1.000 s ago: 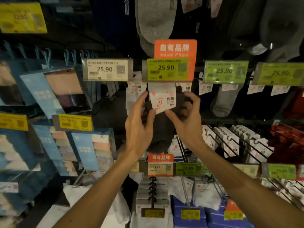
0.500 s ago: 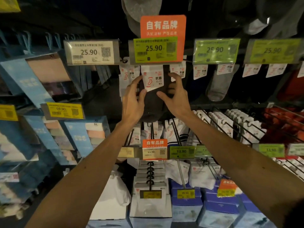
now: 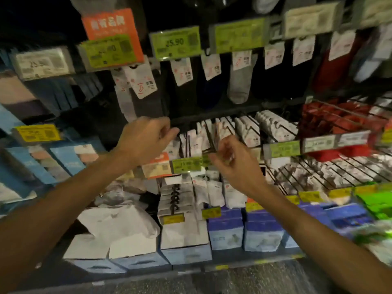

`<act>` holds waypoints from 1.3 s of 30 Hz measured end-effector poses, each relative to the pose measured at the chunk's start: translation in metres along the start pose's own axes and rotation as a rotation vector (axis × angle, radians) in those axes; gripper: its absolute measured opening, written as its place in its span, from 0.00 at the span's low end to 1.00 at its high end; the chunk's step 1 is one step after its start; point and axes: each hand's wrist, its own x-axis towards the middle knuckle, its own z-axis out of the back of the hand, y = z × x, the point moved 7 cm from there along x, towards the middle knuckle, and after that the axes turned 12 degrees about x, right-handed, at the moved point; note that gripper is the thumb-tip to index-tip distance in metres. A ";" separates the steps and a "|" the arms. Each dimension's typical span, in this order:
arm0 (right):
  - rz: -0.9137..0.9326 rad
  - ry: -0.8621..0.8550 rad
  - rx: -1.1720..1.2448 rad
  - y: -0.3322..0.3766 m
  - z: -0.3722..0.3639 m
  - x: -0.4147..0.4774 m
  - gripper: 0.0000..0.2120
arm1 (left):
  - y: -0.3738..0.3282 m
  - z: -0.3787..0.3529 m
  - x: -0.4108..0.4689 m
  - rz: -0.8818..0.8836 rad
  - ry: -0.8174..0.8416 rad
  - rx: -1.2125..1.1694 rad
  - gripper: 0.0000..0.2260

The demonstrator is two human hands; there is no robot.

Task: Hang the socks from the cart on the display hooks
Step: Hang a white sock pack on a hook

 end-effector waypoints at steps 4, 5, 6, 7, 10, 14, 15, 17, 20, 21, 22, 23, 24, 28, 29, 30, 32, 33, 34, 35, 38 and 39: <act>-0.117 -0.004 -0.149 -0.039 0.068 -0.104 0.24 | -0.127 0.023 -0.006 -0.342 -0.011 -0.042 0.12; -0.154 -0.028 -0.180 -0.052 0.089 -0.130 0.25 | -0.162 0.026 -0.009 -0.416 -0.029 -0.048 0.12; -0.204 -0.061 -0.197 -0.064 0.110 -0.157 0.23 | -0.195 0.023 -0.011 -0.459 0.014 -0.061 0.12; -0.258 -0.097 -0.215 -0.077 0.132 -0.183 0.19 | -0.228 0.013 -0.013 -0.477 0.115 -0.094 0.13; -0.389 -0.255 -0.332 -0.103 0.203 -0.260 0.15 | -0.331 -0.020 -0.026 -0.572 0.252 -0.184 0.18; -0.605 -0.365 -0.530 -0.124 0.286 -0.350 0.19 | -0.469 -0.056 -0.053 -0.889 0.160 -0.227 0.14; -0.661 -0.390 -0.585 -0.129 0.307 -0.369 0.20 | -0.501 -0.067 -0.058 -0.946 0.173 -0.230 0.16; -0.794 -0.430 -0.657 -0.138 0.346 -0.406 0.23 | -0.568 -0.080 -0.067 -1.025 0.179 -0.244 0.18; -0.987 -0.488 -0.686 -0.153 0.395 -0.457 0.27 | -0.662 -0.106 -0.080 -1.105 0.301 -0.230 0.18; -1.048 -0.508 -0.681 -0.160 0.410 -0.473 0.27 | -0.689 -0.113 -0.081 -1.125 0.351 -0.238 0.18; -1.085 -0.531 -0.686 -0.166 0.425 -0.487 0.26 | -0.716 -0.119 -0.082 -1.137 0.389 -0.269 0.18; -1.108 -0.561 -0.689 -0.173 0.439 -0.499 0.24 | -0.742 -0.125 -0.083 -1.149 0.424 -0.300 0.18; -1.132 -0.594 -0.689 -0.181 0.453 -0.510 0.22 | -0.768 -0.134 -0.084 -1.159 0.451 -0.336 0.17; -1.295 -0.698 -0.636 -0.218 0.508 -0.542 0.19 | -0.857 -0.168 -0.075 -1.106 0.603 -0.480 0.13; -1.344 -0.714 -0.614 -0.227 0.520 -0.548 0.19 | -0.876 -0.177 -0.072 -1.079 0.660 -0.500 0.14; -1.388 -0.722 -0.592 -0.237 0.533 -0.554 0.19 | -0.894 -0.189 -0.068 -1.045 0.721 -0.530 0.14; -1.439 -0.750 -0.554 -0.254 0.556 -0.560 0.18 | -0.927 -0.215 -0.061 -0.962 0.837 -0.604 0.13; -1.457 -0.772 -0.530 -0.262 0.568 -0.561 0.18 | -0.941 -0.228 -0.058 -0.923 0.890 -0.633 0.13; -1.477 -0.791 -0.509 -0.270 0.579 -0.563 0.18 | -0.954 -0.241 -0.055 -0.883 0.944 -0.649 0.13; -1.494 -0.803 -0.493 -0.276 0.587 -0.563 0.19 | -0.963 -0.251 -0.053 -0.843 0.990 -0.657 0.12; -1.538 -0.784 -0.440 -0.301 0.612 -0.564 0.21 | -0.990 -0.275 -0.047 -0.725 1.085 -0.683 0.13; -1.542 -0.763 -0.427 -0.310 0.620 -0.565 0.21 | -0.998 -0.283 -0.047 -0.679 1.111 -0.694 0.13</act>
